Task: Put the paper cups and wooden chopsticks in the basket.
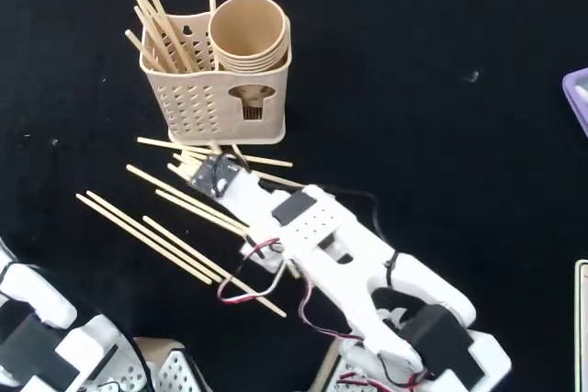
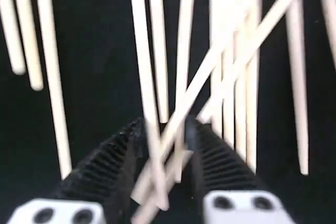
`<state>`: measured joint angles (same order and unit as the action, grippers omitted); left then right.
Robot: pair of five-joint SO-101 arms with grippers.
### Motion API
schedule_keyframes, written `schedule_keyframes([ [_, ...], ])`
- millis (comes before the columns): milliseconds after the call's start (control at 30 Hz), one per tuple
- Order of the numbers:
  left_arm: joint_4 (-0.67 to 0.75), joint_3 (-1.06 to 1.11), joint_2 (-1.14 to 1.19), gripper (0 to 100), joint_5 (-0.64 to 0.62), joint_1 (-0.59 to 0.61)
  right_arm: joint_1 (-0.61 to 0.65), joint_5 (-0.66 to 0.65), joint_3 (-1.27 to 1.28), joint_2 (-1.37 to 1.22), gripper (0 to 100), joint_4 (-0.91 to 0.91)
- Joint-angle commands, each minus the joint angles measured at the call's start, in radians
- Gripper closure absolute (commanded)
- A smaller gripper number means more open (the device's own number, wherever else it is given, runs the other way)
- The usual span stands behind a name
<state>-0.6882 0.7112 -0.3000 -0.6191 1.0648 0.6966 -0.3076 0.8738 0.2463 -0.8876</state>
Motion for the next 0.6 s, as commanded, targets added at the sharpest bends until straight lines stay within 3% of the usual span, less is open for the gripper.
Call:
schedule_keyframes([
  [0, 0.017, -0.019, -0.026, 76, -0.002, -0.008, 0.087, 0.015, -0.094, -0.028, 81.2, 0.023],
  [100, 0.017, -0.019, -0.026, 76, -0.002, -0.008, 0.146, 0.015, -0.157, -0.099, 83.0, 0.046],
  [300, 0.017, -0.019, -0.026, 76, -0.002, -0.008, 0.138, 0.008, -0.277, -0.348, 83.2, 0.196],
  [433, 0.017, -0.019, -0.026, 76, -0.002, -0.008, 0.137, 0.006, -0.397, -0.424, 83.3, 0.064],
  [567, 0.017, -0.019, -0.026, 76, -0.002, -0.008, 0.141, 0.006, -0.397, -0.432, 96.1, 0.058],
])
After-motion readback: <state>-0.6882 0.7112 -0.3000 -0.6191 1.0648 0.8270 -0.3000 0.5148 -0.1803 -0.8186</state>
